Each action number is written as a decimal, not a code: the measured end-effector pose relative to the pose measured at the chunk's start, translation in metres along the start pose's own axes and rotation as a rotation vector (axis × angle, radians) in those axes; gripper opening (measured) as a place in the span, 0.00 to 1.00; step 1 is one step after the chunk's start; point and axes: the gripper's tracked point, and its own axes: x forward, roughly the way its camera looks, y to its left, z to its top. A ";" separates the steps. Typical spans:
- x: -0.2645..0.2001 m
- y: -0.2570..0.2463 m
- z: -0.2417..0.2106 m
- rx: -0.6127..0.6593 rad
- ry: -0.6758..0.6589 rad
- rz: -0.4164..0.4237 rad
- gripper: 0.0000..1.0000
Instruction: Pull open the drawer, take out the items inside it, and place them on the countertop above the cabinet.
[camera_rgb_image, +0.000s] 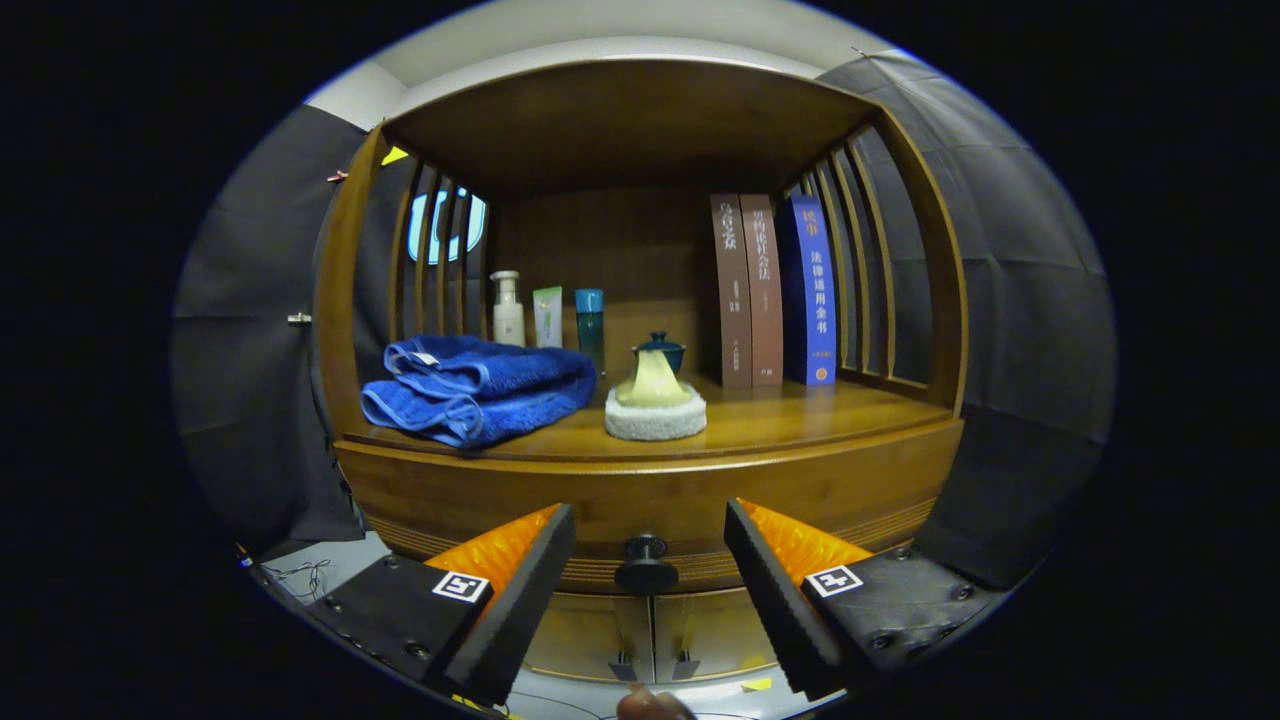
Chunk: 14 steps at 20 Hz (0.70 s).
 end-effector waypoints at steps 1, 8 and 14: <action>-0.010 0.002 0.016 0.003 -0.015 0.004 0.99; -0.079 0.004 0.133 -0.021 -0.088 0.029 0.99; -0.120 0.009 0.199 0.003 -0.072 0.078 0.99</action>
